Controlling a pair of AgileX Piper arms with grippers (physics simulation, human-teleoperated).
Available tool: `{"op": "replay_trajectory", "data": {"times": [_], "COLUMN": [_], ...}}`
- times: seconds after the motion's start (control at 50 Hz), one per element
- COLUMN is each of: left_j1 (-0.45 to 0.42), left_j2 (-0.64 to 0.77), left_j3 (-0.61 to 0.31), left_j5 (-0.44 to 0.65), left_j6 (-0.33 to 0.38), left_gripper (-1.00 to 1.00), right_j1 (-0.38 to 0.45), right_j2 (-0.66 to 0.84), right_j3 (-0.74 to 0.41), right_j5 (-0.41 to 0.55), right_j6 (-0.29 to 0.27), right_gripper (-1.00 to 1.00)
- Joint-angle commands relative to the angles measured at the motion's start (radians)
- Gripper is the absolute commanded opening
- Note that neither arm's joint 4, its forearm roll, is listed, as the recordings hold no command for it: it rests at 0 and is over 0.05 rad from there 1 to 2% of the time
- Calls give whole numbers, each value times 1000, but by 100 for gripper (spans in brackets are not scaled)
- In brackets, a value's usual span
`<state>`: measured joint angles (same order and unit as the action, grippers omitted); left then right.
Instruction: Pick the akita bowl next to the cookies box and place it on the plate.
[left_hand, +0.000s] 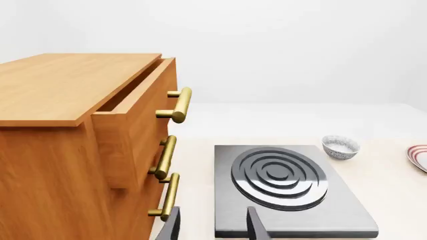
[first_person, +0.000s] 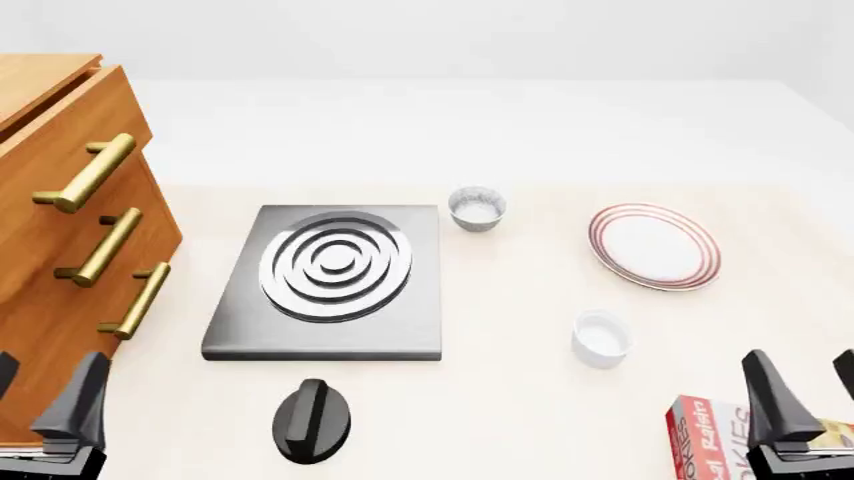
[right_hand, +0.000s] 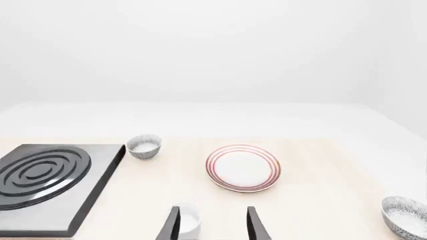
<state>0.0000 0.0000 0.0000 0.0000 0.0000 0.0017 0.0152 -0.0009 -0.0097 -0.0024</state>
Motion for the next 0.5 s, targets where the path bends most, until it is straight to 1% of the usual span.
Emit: {"op": "replay_trajectory", "data": {"times": [0.02, 0.08, 0.12, 0.16, 0.22, 0.28, 0.3, 0.32, 0.34, 0.36, 0.38, 0.4, 0.42, 0.46, 0.48, 0.5], "left_j1": [0, 0, 0, 0, 0, 0, 0, 0, 0, 0, 0, 0, 0, 0, 0, 0], "left_j2": [0, 0, 0, 0, 0, 0, 0, 0, 0, 0, 0, 0, 0, 0, 0, 0], "left_j3": [0, 0, 0, 0, 0, 0, 0, 0, 0, 0, 0, 0, 0, 0, 0, 0], "left_j5": [0, 0, 0, 0, 0, 0, 0, 0, 0, 0, 0, 0, 0, 0, 0, 0], "left_j6": [0, 0, 0, 0, 0, 0, 0, 0, 0, 0, 0, 0, 0, 0, 0, 0], "left_gripper": [100, 100, 100, 100, 100, 100, 100, 100, 100, 100, 100, 100, 100, 100, 100, 100], "right_j1": [7, 19, 26, 44, 34, 19, 45, 70, 74, 67, 48, 47, 55, 48, 46, 47], "right_j2": [68, 162, 179, 185, 241, 263, 342, 362, 364, 360, 358, 382, 405, 389, 399, 388], "right_j3": [-1, 0, 0, -1, -5, -14, -18, -18, -23, -32, -50, -61, -73, -113, -126, -156], "right_j5": [-47, -116, -126, -132, -167, -163, -200, -211, -199, -181, -154, -148, -142, -74, -59, -10], "right_j6": [-30, -28, -14, -19, -14, -34, -12, 25, 63, 60, 16, 5, 6, -15, -18, -14], "right_gripper": [100, 100, 100, 100, 100, 100, 100, 100, 100, 100, 100, 100, 100, 100, 100, 100]}}
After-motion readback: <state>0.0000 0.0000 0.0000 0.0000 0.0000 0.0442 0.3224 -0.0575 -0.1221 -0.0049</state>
